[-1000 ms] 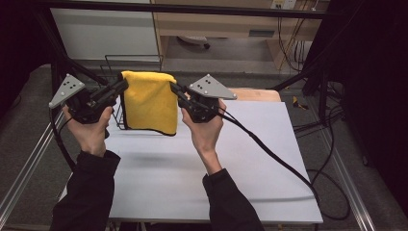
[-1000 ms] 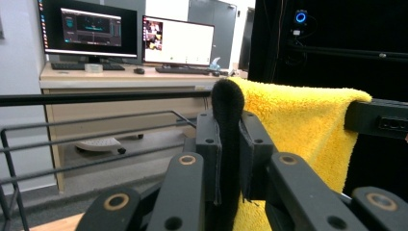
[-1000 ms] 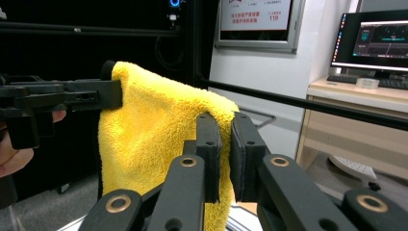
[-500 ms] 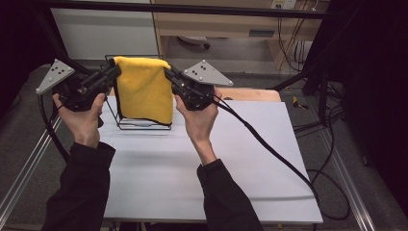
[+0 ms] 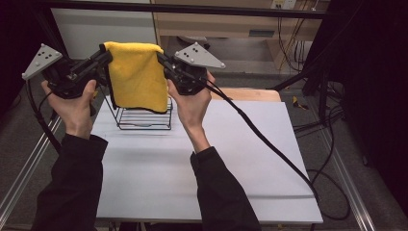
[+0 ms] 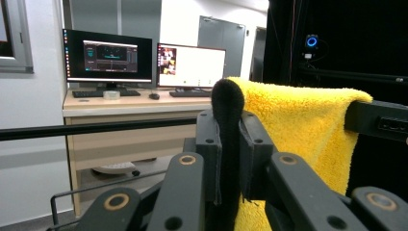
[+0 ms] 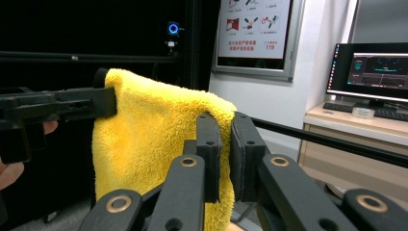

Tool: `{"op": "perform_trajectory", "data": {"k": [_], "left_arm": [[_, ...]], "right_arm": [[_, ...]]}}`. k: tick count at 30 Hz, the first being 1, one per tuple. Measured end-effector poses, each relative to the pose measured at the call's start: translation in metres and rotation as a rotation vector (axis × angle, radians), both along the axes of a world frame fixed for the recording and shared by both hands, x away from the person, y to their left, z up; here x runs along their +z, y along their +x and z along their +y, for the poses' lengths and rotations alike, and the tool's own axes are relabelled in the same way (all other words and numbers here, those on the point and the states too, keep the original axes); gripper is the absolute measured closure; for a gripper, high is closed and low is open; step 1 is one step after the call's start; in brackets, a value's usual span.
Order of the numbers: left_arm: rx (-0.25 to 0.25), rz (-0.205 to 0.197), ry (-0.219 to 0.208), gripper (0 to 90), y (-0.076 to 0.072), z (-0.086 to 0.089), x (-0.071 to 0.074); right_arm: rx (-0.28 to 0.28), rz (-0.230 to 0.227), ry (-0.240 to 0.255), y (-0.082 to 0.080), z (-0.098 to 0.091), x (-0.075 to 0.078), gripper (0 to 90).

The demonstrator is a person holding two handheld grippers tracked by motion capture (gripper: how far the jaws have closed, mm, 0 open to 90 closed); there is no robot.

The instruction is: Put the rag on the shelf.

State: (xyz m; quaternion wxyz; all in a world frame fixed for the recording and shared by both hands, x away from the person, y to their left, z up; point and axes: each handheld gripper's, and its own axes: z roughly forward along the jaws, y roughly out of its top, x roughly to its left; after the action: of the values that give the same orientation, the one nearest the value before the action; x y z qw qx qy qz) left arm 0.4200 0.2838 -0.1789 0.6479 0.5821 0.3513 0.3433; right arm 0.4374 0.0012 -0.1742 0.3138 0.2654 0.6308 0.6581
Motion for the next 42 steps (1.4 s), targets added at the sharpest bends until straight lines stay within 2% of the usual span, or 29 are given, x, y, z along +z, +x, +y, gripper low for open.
{"op": "perform_trajectory", "data": {"k": [6, 13, 16, 24, 32, 42], "left_arm": [[0.018, -0.014, 0.013, 80.5, 0.004, 0.005, 0.01], [0.037, -0.021, 0.006, 80.5, 0.012, 0.011, 0.02], [0.039, -0.029, -0.006, 80.5, 0.015, 0.016, 0.028], [0.061, -0.059, 0.002, 80.6, 0.021, 0.021, 0.044], [0.074, -0.07, -0.012, 80.6, 0.036, 0.029, 0.051], [0.088, -0.052, 0.006, 80.5, 0.062, 0.032, 0.056]], "right_arm": [[0.003, -0.008, 0.004, 0.006, 0.006, 0.008, 83.9], [0.01, -0.02, 0.016, 0.015, 0.015, 0.014, 83.9], [0.014, -0.026, 0.024, 0.019, 0.019, 0.02, 83.9], [0.012, -0.057, 0.036, 0.026, 0.028, 0.037, 83.9], [0.002, -0.077, 0.035, 0.038, 0.04, 0.048, 83.9], [-0.014, -0.076, 0.014, 0.061, 0.046, 0.053, 83.8]]}}
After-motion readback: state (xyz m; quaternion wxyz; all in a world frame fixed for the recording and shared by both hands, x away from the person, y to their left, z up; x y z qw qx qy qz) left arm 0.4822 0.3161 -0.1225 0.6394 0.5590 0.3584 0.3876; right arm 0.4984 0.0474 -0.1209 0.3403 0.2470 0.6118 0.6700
